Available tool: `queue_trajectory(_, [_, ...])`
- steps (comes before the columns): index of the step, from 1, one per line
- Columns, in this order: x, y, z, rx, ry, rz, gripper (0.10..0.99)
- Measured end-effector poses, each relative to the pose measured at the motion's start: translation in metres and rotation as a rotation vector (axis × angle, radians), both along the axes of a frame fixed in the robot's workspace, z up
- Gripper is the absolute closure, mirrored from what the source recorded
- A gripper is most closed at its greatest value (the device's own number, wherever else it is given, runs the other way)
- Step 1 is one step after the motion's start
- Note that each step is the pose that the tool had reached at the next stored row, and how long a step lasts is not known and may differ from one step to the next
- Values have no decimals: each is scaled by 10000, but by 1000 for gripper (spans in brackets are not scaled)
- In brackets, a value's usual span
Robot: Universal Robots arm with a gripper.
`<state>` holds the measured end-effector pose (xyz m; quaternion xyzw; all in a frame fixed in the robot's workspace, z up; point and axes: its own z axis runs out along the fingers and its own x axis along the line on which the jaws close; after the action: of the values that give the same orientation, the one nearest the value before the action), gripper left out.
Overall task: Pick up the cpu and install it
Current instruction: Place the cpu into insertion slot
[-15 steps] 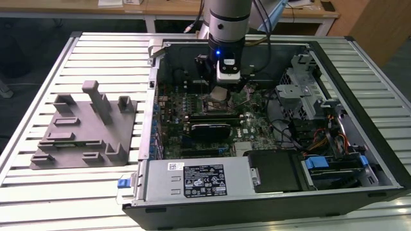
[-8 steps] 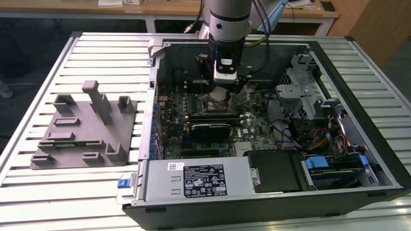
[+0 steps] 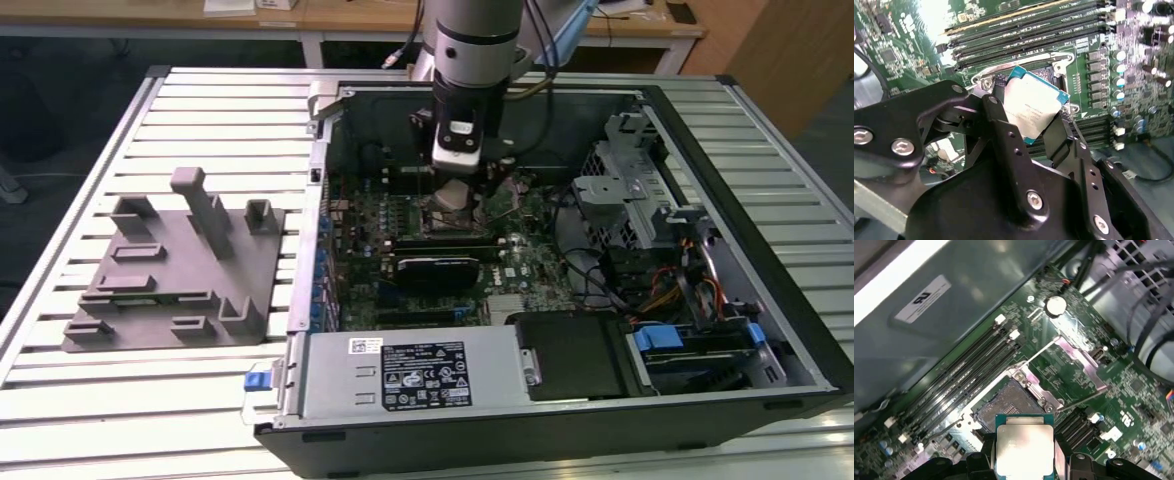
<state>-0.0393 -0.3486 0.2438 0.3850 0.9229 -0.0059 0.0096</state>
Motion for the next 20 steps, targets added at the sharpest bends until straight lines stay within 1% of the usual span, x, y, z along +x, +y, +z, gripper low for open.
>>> queue_trajectory(20, [0,0,-7,1,0,-3267,545])
